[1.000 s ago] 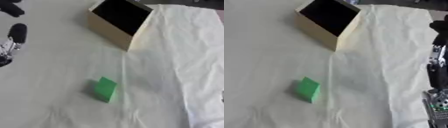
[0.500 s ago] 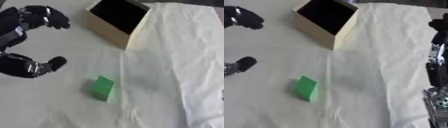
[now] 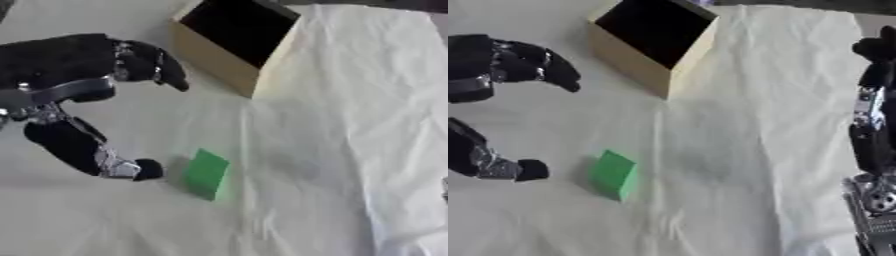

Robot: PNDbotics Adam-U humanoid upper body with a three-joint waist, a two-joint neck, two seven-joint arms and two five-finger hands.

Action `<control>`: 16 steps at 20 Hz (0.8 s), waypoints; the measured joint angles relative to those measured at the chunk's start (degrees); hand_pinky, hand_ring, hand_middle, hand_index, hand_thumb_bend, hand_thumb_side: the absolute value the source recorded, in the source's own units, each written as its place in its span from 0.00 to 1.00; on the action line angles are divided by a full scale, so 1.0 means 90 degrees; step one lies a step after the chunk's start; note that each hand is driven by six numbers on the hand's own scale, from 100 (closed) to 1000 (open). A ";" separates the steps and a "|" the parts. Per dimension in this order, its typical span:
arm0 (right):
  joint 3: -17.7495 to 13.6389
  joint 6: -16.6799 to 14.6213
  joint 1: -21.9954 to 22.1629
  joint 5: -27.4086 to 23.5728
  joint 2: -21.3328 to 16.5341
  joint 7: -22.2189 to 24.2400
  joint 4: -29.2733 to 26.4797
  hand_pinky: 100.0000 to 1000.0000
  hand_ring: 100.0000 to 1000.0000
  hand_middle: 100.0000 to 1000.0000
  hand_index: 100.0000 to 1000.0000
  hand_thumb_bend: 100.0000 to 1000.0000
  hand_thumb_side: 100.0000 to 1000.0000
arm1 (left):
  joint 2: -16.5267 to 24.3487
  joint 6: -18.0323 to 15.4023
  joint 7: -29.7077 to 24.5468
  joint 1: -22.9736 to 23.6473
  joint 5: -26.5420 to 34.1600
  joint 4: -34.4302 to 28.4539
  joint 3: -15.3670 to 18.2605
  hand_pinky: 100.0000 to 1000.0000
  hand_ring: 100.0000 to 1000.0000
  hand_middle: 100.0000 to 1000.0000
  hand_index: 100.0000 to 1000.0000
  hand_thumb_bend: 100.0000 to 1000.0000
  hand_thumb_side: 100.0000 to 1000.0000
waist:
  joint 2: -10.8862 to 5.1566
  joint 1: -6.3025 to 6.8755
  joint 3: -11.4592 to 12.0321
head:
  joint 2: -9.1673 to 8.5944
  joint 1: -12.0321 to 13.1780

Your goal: Pick up objects on the table and place them in the box.

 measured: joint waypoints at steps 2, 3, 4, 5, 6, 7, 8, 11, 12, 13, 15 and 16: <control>0.0011 0.0004 0.0002 -0.0009 -0.0002 0.0005 0.0000 0.78 0.68 0.61 0.80 0.00 0.68 | -0.0093 0.0109 -0.0254 -0.0109 0.0005 -0.0001 -0.0089 0.77 0.79 0.83 0.85 0.66 0.37 | -0.0001 0.0004 0.0001 | 0.0000 -0.0010; 0.0011 0.0007 0.0002 -0.0017 -0.0003 0.0007 0.0000 0.78 0.68 0.61 0.80 0.00 0.68 | -0.0133 0.0146 -0.0365 -0.0132 0.0005 -0.0001 -0.0120 0.77 0.80 0.84 0.85 0.67 0.36 | -0.0002 0.0004 0.0001 | 0.0001 -0.0015; 0.0011 0.0008 0.0003 -0.0024 -0.0004 0.0009 0.0000 0.78 0.68 0.61 0.80 0.00 0.68 | -0.0173 0.0189 -0.0465 -0.0150 0.0005 -0.0001 -0.0146 0.76 0.80 0.84 0.84 0.67 0.34 | -0.0002 0.0004 0.0001 | 0.0001 -0.0019; 0.0011 0.0010 0.0003 -0.0031 -0.0005 0.0011 0.0000 0.78 0.68 0.61 0.80 0.00 0.68 | -0.0214 0.0249 -0.0555 -0.0174 0.0005 -0.0001 -0.0167 0.76 0.80 0.83 0.84 0.67 0.34 | -0.0002 0.0005 0.0001 | 0.0001 -0.0021; 0.0012 0.0012 0.0003 -0.0039 -0.0005 0.0013 0.0000 0.78 0.68 0.61 0.80 0.00 0.68 | -0.0261 0.0326 -0.0637 -0.0194 0.0005 -0.0001 -0.0185 0.75 0.80 0.84 0.84 0.67 0.33 | -0.0003 0.0007 0.0001 | 0.0002 -0.0023; 0.0012 0.0015 0.0004 -0.0043 -0.0005 0.0016 0.0000 0.78 0.68 0.61 0.80 0.00 0.68 | -0.0314 0.0413 -0.0722 -0.0229 0.0005 -0.0001 -0.0215 0.75 0.81 0.84 0.84 0.70 0.30 | -0.0003 0.0008 0.0002 | 0.0002 -0.0024; 0.0012 0.0020 0.0004 -0.0045 -0.0005 0.0021 0.0000 0.78 0.68 0.61 0.80 0.00 0.68 | -0.0371 0.0510 -0.0809 -0.0262 0.0005 -0.0001 -0.0246 0.75 0.81 0.84 0.84 0.66 0.33 | -0.0003 0.0009 0.0002 | 0.0002 -0.0026; 0.0014 0.0025 0.0005 -0.0047 -0.0005 0.0026 0.0000 0.78 0.68 0.61 0.80 0.00 0.69 | -0.0561 0.0878 -0.1090 -0.0367 -0.0013 -0.0001 -0.0389 0.76 0.81 0.85 0.85 0.62 0.31 | -0.0004 0.0012 0.0001 | 0.0003 -0.0026; 0.0015 0.0027 0.0005 -0.0048 -0.0005 0.0027 0.0000 0.78 0.68 0.61 0.80 0.00 0.69 | -0.0627 0.1009 -0.1183 -0.0394 -0.0040 -0.0001 -0.0442 0.76 0.82 0.86 0.85 0.59 0.30 | -0.0004 0.0015 0.0000 | 0.0004 -0.0026; 0.0016 0.0029 0.0005 -0.0049 -0.0005 0.0029 0.0000 0.78 0.68 0.61 0.80 0.00 0.69 | -0.0689 0.1135 -0.1263 -0.0399 -0.0082 -0.0001 -0.0486 0.76 0.82 0.86 0.85 0.59 0.30 | -0.0004 0.0020 -0.0003 | 0.0004 -0.0026; 0.0023 0.0038 0.0005 -0.0053 -0.0005 0.0038 0.0000 0.78 0.68 0.61 0.80 0.00 0.69 | -0.0790 0.1387 -0.1383 -0.0393 -0.0202 -0.0001 -0.0544 0.75 0.81 0.87 0.85 0.56 0.27 | -0.0004 0.0026 -0.0007 | 0.0005 -0.0024; 0.0030 0.0041 0.0005 -0.0054 -0.0004 0.0041 0.0000 0.78 0.68 0.61 0.80 0.00 0.69 | -0.0836 0.1506 -0.1423 -0.0382 -0.0262 -0.0001 -0.0564 0.75 0.81 0.87 0.85 0.54 0.25 | -0.0004 0.0026 -0.0009 | 0.0005 -0.0021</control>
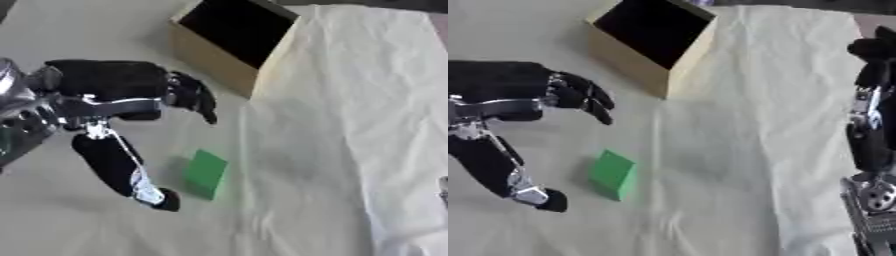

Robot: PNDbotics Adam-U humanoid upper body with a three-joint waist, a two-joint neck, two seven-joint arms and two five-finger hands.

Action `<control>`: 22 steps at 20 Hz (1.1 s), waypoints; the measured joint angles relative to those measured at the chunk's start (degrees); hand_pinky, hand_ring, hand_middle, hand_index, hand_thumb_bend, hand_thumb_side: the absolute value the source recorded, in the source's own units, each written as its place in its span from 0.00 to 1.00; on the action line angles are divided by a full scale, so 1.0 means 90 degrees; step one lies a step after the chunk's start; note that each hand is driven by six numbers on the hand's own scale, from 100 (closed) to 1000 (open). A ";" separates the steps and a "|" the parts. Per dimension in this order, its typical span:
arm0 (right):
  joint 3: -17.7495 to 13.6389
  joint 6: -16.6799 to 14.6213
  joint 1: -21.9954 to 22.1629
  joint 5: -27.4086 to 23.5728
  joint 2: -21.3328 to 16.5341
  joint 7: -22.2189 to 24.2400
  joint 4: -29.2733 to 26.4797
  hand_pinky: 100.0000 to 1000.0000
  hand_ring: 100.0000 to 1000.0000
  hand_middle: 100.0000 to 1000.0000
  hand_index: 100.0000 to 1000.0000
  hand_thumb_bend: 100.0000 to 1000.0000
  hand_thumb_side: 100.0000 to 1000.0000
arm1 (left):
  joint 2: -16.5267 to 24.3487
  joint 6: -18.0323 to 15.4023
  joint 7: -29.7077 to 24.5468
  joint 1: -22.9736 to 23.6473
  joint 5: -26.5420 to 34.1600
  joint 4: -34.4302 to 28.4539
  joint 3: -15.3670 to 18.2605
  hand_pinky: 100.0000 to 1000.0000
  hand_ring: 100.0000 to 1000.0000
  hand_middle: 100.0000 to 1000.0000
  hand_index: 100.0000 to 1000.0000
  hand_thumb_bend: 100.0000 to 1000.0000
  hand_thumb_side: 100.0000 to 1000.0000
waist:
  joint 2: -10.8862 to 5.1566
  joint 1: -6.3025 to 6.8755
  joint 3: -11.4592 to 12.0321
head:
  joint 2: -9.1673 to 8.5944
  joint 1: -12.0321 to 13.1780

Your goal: Pick up objects on the table and place them in the box.

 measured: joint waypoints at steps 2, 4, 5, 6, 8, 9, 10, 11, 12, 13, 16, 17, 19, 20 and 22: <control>0.0015 0.0009 -0.0001 -0.0005 0.0001 0.0009 0.0000 0.78 0.68 0.61 0.80 0.00 0.69 | -0.0083 0.0195 -0.0054 0.0032 -0.0103 0.0000 -0.0021 0.75 0.81 0.88 0.85 0.51 0.20 | 0.0000 0.0000 -0.0002 | 0.0000 0.0006; 0.0020 0.0013 -0.0002 -0.0013 0.0005 0.0013 0.0000 0.78 0.67 0.61 0.80 0.00 0.69 | -0.0163 0.0335 -0.0102 0.0069 -0.0169 0.0000 -0.0049 0.74 0.81 0.88 0.85 0.49 0.17 | 0.0001 0.0001 -0.0007 | 0.0000 0.0015; 0.0021 0.0013 -0.0003 -0.0018 0.0009 0.0014 0.0000 0.78 0.67 0.61 0.80 0.00 0.69 | -0.0195 0.0390 -0.0128 0.0094 -0.0194 0.0000 -0.0061 0.74 0.81 0.88 0.85 0.49 0.16 | 0.0002 0.0001 -0.0014 | 0.0000 0.0022; 0.0021 0.0014 -0.0003 -0.0024 0.0016 0.0015 0.0000 0.78 0.67 0.61 0.80 0.00 0.70 | -0.0231 0.0435 -0.0154 0.0119 -0.0216 0.0000 -0.0084 0.74 0.81 0.89 0.85 0.48 0.15 | 0.0004 0.0001 -0.0020 | 0.0000 0.0031; 0.0021 0.0019 -0.0004 -0.0043 0.0034 0.0019 0.0000 0.78 0.67 0.61 0.80 0.00 0.70 | -0.0285 0.0500 -0.0210 0.0163 -0.0288 0.0000 -0.0114 0.75 0.82 0.89 0.85 0.48 0.14 | 0.0012 0.0001 -0.0032 | 0.0000 0.0039; 0.0022 0.0022 -0.0004 -0.0048 0.0036 0.0024 0.0000 0.78 0.67 0.61 0.80 0.00 0.70 | -0.0303 0.0530 -0.0233 0.0185 -0.0343 0.0000 -0.0124 0.75 0.82 0.89 0.85 0.48 0.14 | 0.0020 0.0001 -0.0037 | 0.0000 0.0041; 0.0023 0.0025 -0.0006 -0.0050 0.0037 0.0027 0.0000 0.78 0.67 0.60 0.80 0.00 0.70 | -0.0329 0.0557 -0.0253 0.0216 -0.0401 0.0000 -0.0126 0.75 0.82 0.88 0.85 0.49 0.13 | 0.0026 0.0001 -0.0038 | 0.0000 0.0043; 0.0024 0.0027 -0.0007 -0.0051 0.0037 0.0030 0.0000 0.78 0.67 0.60 0.80 0.00 0.70 | -0.0338 0.0583 -0.0272 0.0237 -0.0465 0.0000 -0.0129 0.75 0.82 0.89 0.85 0.49 0.13 | 0.0034 0.0001 -0.0043 | 0.0000 0.0047; 0.0024 0.0031 -0.0007 -0.0052 0.0038 0.0034 0.0000 0.78 0.67 0.60 0.80 0.00 0.70 | -0.0338 0.0603 -0.0286 0.0267 -0.0530 0.0000 -0.0133 0.75 0.82 0.89 0.85 0.50 0.12 | 0.0042 0.0001 -0.0049 | 0.0000 0.0053; 0.0025 0.0035 -0.0007 -0.0053 0.0040 0.0039 0.0000 0.78 0.67 0.60 0.80 0.00 0.70 | -0.0339 0.0619 -0.0298 0.0290 -0.0587 0.0000 -0.0146 0.76 0.83 0.89 0.85 0.50 0.12 | 0.0048 0.0001 -0.0051 | 0.0000 0.0061; 0.0029 0.0038 -0.0010 -0.0057 0.0059 0.0043 0.0000 0.78 0.67 0.60 0.80 0.00 0.70 | -0.0343 0.0663 -0.0355 0.0365 -0.0764 0.0000 -0.0163 0.76 0.83 0.89 0.86 0.54 0.14 | 0.0072 0.0000 -0.0068 | 0.0000 0.0082; 0.0032 0.0038 -0.0010 -0.0060 0.0074 0.0043 0.0000 0.78 0.67 0.60 0.80 0.00 0.71 | -0.0360 0.0681 -0.0377 0.0391 -0.0833 0.0000 -0.0163 0.76 0.84 0.90 0.86 0.55 0.14 | 0.0081 -0.0002 -0.0073 | 0.0000 0.0089; 0.0048 0.0040 -0.0010 -0.0074 0.0098 0.0047 0.0000 0.78 0.67 0.60 0.80 0.00 0.71 | -0.0400 0.0724 -0.0408 0.0437 -0.0977 0.0000 -0.0162 0.76 0.84 0.90 0.87 0.57 0.15 | 0.0090 -0.0008 -0.0084 | -0.0001 0.0094; 0.0058 0.0042 -0.0010 -0.0077 0.0099 0.0055 0.0000 0.78 0.67 0.60 0.80 0.00 0.71 | -0.0415 0.0754 -0.0417 0.0462 -0.1049 0.0000 -0.0162 0.76 0.85 0.90 0.87 0.58 0.16 | 0.0097 -0.0014 -0.0087 | -0.0001 0.0094; 0.0060 0.0044 -0.0010 -0.0082 0.0103 0.0070 0.0000 0.78 0.67 0.60 0.80 0.00 0.71 | -0.0454 0.0782 -0.0390 0.0510 -0.1205 0.0002 -0.0160 0.77 0.86 0.91 0.88 0.61 0.17 | 0.0116 -0.0026 -0.0104 | -0.0002 0.0096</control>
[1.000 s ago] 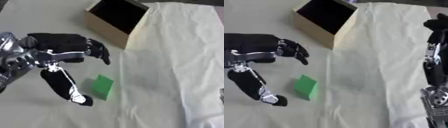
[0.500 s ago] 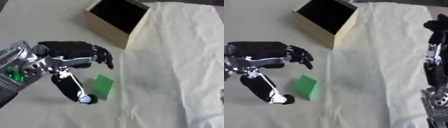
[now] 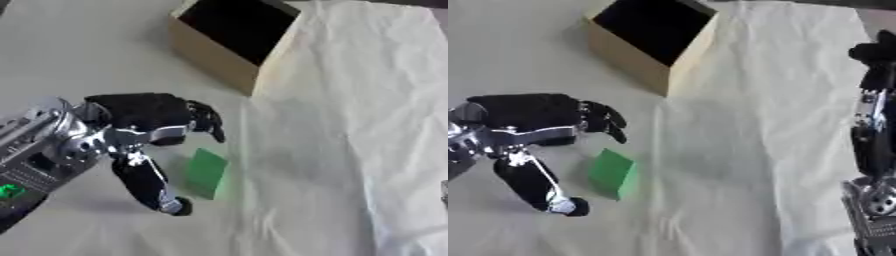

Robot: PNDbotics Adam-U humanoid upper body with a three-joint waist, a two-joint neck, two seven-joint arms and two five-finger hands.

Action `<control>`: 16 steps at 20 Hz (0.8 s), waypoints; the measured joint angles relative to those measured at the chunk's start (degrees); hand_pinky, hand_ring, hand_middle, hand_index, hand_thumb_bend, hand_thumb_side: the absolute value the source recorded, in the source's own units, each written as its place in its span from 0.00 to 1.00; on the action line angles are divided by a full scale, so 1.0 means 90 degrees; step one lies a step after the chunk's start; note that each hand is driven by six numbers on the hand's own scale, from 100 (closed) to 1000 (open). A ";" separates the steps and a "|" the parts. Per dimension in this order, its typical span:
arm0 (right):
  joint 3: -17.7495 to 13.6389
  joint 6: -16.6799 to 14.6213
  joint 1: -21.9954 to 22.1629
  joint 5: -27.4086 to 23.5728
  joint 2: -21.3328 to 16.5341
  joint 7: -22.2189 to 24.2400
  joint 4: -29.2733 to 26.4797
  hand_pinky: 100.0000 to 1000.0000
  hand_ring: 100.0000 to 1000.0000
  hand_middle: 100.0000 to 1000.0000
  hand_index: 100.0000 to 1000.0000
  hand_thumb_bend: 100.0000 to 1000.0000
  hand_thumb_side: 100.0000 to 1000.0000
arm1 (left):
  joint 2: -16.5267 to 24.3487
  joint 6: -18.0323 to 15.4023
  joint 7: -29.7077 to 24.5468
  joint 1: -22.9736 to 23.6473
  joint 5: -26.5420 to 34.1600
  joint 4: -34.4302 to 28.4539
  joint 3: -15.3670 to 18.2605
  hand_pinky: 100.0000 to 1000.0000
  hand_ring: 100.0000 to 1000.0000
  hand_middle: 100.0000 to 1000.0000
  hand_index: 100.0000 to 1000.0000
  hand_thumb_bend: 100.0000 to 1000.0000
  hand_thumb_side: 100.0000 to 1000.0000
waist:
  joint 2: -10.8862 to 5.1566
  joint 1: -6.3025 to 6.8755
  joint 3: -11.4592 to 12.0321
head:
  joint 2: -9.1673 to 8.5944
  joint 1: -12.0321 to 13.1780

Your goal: Pick up objects on the table and place them in the box.

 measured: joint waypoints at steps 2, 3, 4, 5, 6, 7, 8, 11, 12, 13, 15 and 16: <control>0.0001 0.0003 0.0000 -0.0005 0.0015 0.0013 0.0000 0.78 0.67 0.60 0.80 0.00 0.71 | -0.0053 0.0025 0.0025 0.0024 -0.0168 0.0026 0.0001 0.77 0.85 0.90 0.87 0.59 0.19 | 0.0007 0.0000 -0.0009 | -0.0001 0.0001; 0.0002 0.0001 0.0000 -0.0008 0.0030 0.0020 0.0000 0.78 0.67 0.60 0.80 0.00 0.72 | -0.0081 0.0037 0.0038 0.0035 -0.0246 0.0061 0.0001 0.77 0.85 0.90 0.87 0.59 0.19 | 0.0011 -0.0001 -0.0014 | -0.0002 0.0003; 0.0004 0.0002 0.0000 -0.0014 0.0044 0.0024 0.0000 0.78 0.67 0.60 0.80 0.00 0.72 | -0.0115 0.0052 0.0058 0.0041 -0.0322 0.0107 0.0001 0.77 0.85 0.90 0.87 0.57 0.20 | 0.0022 -0.0005 -0.0019 | -0.0002 0.0005; 0.0006 0.0004 0.0000 -0.0017 0.0045 0.0028 0.0000 0.78 0.67 0.60 0.80 0.00 0.72 | -0.0151 0.0068 0.0085 0.0042 -0.0395 0.0168 0.0001 0.77 0.85 0.90 0.87 0.55 0.20 | 0.0037 -0.0006 -0.0024 | -0.0003 0.0010; 0.0012 0.0010 0.0000 -0.0020 0.0046 0.0034 0.0000 0.78 0.67 0.60 0.80 0.00 0.72 | -0.0188 0.0079 0.0124 0.0043 -0.0460 0.0240 0.0000 0.76 0.85 0.89 0.87 0.53 0.20 | 0.0046 -0.0007 -0.0034 | -0.0004 0.0019; 0.0022 0.0015 0.0000 -0.0021 0.0048 0.0040 0.0000 0.78 0.67 0.60 0.80 0.00 0.72 | -0.0229 0.0091 0.0172 0.0044 -0.0510 0.0324 0.0000 0.76 0.85 0.89 0.87 0.52 0.20 | 0.0050 -0.0008 -0.0047 | -0.0006 0.0026; 0.0031 0.0022 0.0000 -0.0023 0.0052 0.0048 0.0000 0.78 0.67 0.60 0.80 0.00 0.72 | -0.0275 0.0098 0.0228 0.0045 -0.0554 0.0420 0.0000 0.76 0.85 0.89 0.87 0.50 0.19 | 0.0053 -0.0010 -0.0051 | -0.0007 0.0031; 0.0040 0.0028 -0.0001 -0.0026 0.0086 0.0058 0.0000 0.78 0.67 0.59 0.80 0.00 0.73 | -0.0393 0.0063 0.0406 0.0074 -0.0695 0.0751 -0.0007 0.74 0.84 0.87 0.86 0.46 0.18 | 0.0093 -0.0026 -0.0068 | -0.0013 0.0054; 0.0041 0.0031 -0.0001 -0.0027 0.0102 0.0061 0.0000 0.78 0.67 0.59 0.80 0.00 0.73 | -0.0422 0.0037 0.0462 0.0094 -0.0735 0.0867 -0.0021 0.74 0.84 0.86 0.85 0.43 0.17 | 0.0100 -0.0029 -0.0080 | -0.0015 0.0058; 0.0042 0.0036 -0.0001 -0.0029 0.0105 0.0066 0.0000 0.78 0.67 0.59 0.80 0.00 0.73 | -0.0453 0.0007 0.0511 0.0104 -0.0761 0.0968 -0.0041 0.73 0.83 0.85 0.85 0.42 0.16 | 0.0112 -0.0033 -0.0087 | -0.0018 0.0061; 0.0042 0.0047 0.0000 -0.0033 0.0113 0.0079 0.0000 0.78 0.67 0.59 0.80 0.00 0.73 | -0.0519 -0.0053 0.0615 0.0119 -0.0820 0.1180 -0.0060 0.72 0.82 0.83 0.84 0.41 0.15 | 0.0131 -0.0036 -0.0093 | -0.0033 0.0076; 0.0042 0.0051 0.0000 -0.0040 0.0124 0.0084 0.0000 0.78 0.67 0.59 0.80 0.00 0.73 | -0.0548 -0.0087 0.0660 0.0139 -0.0843 0.1265 -0.0076 0.69 0.80 0.81 0.82 0.41 0.15 | 0.0132 -0.0038 -0.0097 | -0.0038 0.0082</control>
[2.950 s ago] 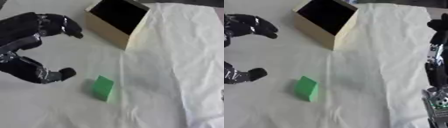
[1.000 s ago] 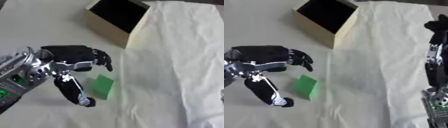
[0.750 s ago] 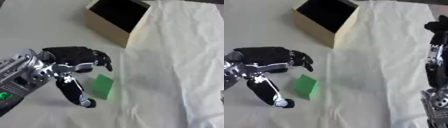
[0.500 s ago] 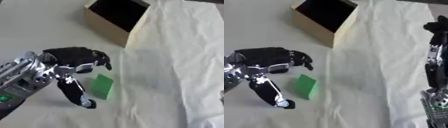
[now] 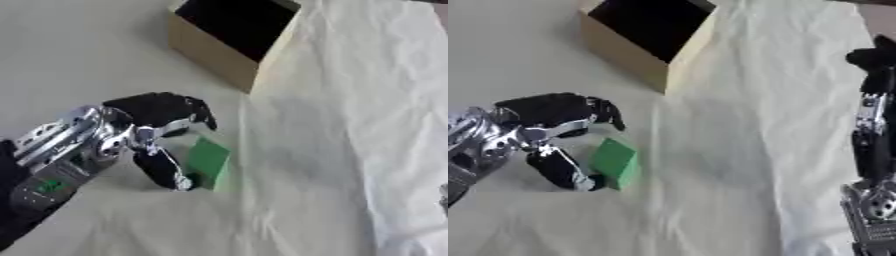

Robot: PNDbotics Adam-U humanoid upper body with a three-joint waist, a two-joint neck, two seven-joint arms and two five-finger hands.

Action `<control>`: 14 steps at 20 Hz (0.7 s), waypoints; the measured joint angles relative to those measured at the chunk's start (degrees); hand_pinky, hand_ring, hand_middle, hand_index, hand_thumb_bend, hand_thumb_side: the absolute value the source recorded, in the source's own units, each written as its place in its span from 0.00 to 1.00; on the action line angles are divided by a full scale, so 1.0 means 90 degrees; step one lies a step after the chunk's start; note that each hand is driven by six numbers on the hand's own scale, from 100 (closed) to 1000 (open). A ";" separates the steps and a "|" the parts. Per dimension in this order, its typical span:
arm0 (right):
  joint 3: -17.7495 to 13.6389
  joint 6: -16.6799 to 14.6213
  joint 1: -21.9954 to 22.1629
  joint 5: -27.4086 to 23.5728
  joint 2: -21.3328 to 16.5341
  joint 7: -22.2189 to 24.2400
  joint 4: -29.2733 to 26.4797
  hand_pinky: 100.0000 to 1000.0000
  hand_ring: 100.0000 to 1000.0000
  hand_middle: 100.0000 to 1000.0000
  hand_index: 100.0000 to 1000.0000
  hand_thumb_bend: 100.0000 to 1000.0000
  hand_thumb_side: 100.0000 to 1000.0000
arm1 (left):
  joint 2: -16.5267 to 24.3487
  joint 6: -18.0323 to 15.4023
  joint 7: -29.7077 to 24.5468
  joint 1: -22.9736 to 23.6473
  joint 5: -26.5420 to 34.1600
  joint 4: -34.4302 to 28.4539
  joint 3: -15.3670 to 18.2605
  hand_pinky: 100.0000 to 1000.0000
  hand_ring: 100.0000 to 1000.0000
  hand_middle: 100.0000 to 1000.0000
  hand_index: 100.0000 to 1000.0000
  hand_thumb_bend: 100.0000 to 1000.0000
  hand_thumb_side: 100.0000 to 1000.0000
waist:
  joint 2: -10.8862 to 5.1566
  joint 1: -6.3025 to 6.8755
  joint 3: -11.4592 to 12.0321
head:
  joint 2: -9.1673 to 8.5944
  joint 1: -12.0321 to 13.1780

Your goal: Pick up objects on the table and place them in the box.

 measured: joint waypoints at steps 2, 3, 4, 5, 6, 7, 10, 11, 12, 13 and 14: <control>0.0000 0.0000 0.0001 -0.0014 0.0031 0.0004 0.0000 0.78 0.67 0.59 0.80 0.00 0.73 | -0.0035 -0.0077 0.0089 0.0001 -0.0017 0.0076 -0.0001 0.67 0.78 0.79 0.80 0.41 0.14 | 0.0000 -0.0004 -0.0002 | -0.0001 0.0006; -0.0001 -0.0001 0.0001 -0.0019 0.0034 0.0006 0.0000 0.78 0.67 0.59 0.80 0.00 0.74 | -0.0039 -0.0117 0.0122 0.0002 -0.0016 0.0091 -0.0001 0.66 0.77 0.78 0.79 0.41 0.14 | 0.0000 -0.0004 -0.0003 | -0.0001 0.0006; -0.0001 -0.0002 0.0001 -0.0022 0.0034 0.0010 0.0000 0.78 0.66 0.59 0.80 0.00 0.74 | -0.0039 -0.0165 0.0135 0.0002 -0.0010 0.0094 -0.0002 0.64 0.76 0.77 0.78 0.41 0.14 | 0.0000 -0.0004 -0.0004 | -0.0001 0.0006; -0.0001 0.0000 0.0001 -0.0030 0.0035 0.0017 0.0000 0.78 0.66 0.59 0.80 0.00 0.74 | -0.0039 -0.0216 0.0132 0.0004 0.0007 0.0085 -0.0003 0.62 0.74 0.76 0.77 0.40 0.13 | 0.0000 -0.0004 -0.0004 | -0.0001 0.0006; -0.0002 0.0004 0.0001 -0.0033 0.0035 0.0023 0.0000 0.78 0.66 0.59 0.80 0.00 0.74 | -0.0039 -0.0261 0.0122 0.0004 0.0042 0.0062 -0.0004 0.61 0.73 0.75 0.75 0.38 0.12 | 0.0002 -0.0004 -0.0004 | -0.0001 0.0006; -0.0002 0.0011 0.0001 -0.0036 0.0036 0.0029 0.0000 0.78 0.66 0.59 0.80 0.00 0.74 | -0.0039 -0.0304 0.0111 0.0005 0.0089 0.0029 -0.0006 0.60 0.72 0.75 0.74 0.36 0.10 | 0.0004 -0.0004 -0.0004 | -0.0001 0.0006; -0.0002 0.0025 0.0002 -0.0038 0.0037 0.0043 0.0000 0.78 0.66 0.59 0.80 0.00 0.74 | -0.0039 -0.0429 0.0165 0.0016 0.0235 -0.0047 -0.0033 0.59 0.71 0.75 0.75 0.34 0.07 | 0.0008 -0.0011 -0.0004 | -0.0004 0.0006; -0.0002 0.0029 0.0003 -0.0039 0.0038 0.0047 0.0000 0.78 0.66 0.59 0.80 0.00 0.74 | -0.0038 -0.0481 0.0200 0.0019 0.0269 -0.0055 -0.0046 0.59 0.72 0.76 0.76 0.37 0.07 | 0.0008 -0.0016 -0.0004 | -0.0016 0.0006; -0.0002 0.0033 0.0003 -0.0040 0.0039 0.0051 0.0000 0.78 0.66 0.59 0.80 0.00 0.74 | -0.0037 -0.0542 0.0225 0.0021 0.0286 -0.0056 -0.0055 0.60 0.72 0.77 0.77 0.41 0.07 | 0.0008 -0.0019 -0.0004 | -0.0021 0.0007; -0.0002 0.0039 0.0003 -0.0040 0.0040 0.0057 0.0000 0.78 0.66 0.59 0.80 0.00 0.75 | -0.0037 -0.0611 0.0234 0.0021 0.0290 -0.0056 -0.0071 0.60 0.72 0.77 0.77 0.41 0.07 | 0.0008 -0.0020 -0.0004 | -0.0021 0.0007; -0.0002 0.0046 0.0003 -0.0041 0.0041 0.0064 0.0000 0.78 0.66 0.59 0.80 0.00 0.75 | -0.0037 -0.0688 0.0232 0.0020 0.0288 -0.0055 -0.0083 0.60 0.72 0.77 0.76 0.41 0.07 | 0.0008 -0.0020 -0.0004 | -0.0022 0.0007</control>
